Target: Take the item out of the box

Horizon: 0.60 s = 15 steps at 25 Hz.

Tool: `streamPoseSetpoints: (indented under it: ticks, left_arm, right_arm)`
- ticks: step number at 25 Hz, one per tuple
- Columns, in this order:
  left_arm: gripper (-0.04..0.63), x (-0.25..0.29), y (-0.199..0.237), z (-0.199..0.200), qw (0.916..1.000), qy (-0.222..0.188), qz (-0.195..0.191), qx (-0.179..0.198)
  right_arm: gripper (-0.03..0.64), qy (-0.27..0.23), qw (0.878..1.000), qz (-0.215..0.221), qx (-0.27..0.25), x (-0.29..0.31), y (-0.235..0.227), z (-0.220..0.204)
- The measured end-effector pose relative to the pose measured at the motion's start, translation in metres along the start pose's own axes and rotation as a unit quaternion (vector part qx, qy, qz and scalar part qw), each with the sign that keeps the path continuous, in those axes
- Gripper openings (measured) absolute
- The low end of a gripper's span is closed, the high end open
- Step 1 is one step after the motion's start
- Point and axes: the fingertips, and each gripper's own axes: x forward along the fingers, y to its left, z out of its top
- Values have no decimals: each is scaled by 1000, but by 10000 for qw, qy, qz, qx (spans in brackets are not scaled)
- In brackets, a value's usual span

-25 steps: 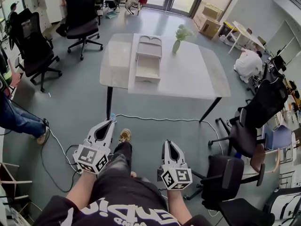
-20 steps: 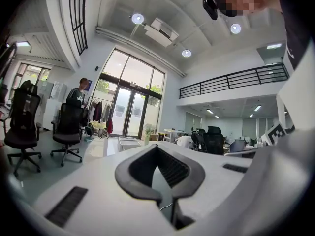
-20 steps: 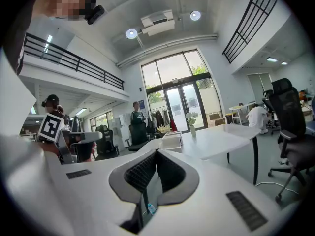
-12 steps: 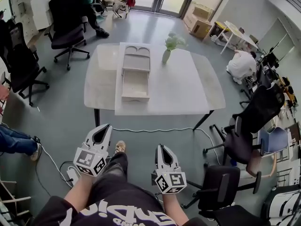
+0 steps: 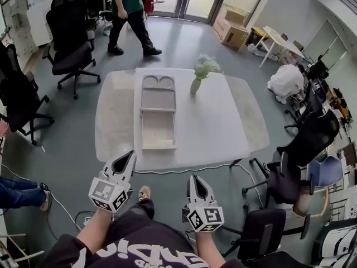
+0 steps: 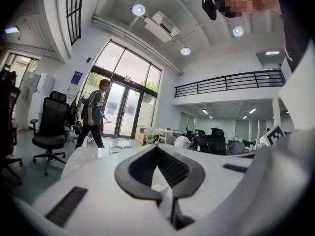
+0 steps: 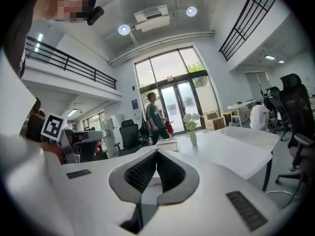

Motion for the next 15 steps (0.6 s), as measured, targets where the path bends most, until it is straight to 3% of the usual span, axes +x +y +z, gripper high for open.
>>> streamPoseSetpoints:
  ticks: [6,15]
  left_arm:
    - [9,51,32,14,9997,20,-248,-32]
    - [9,100,43,20,9991,48,-414,-50]
  right_arm:
    - [23,-123,9997,-215,18,52,-15,21]
    - [24,-164,9989,-433,88,78,-45,36]
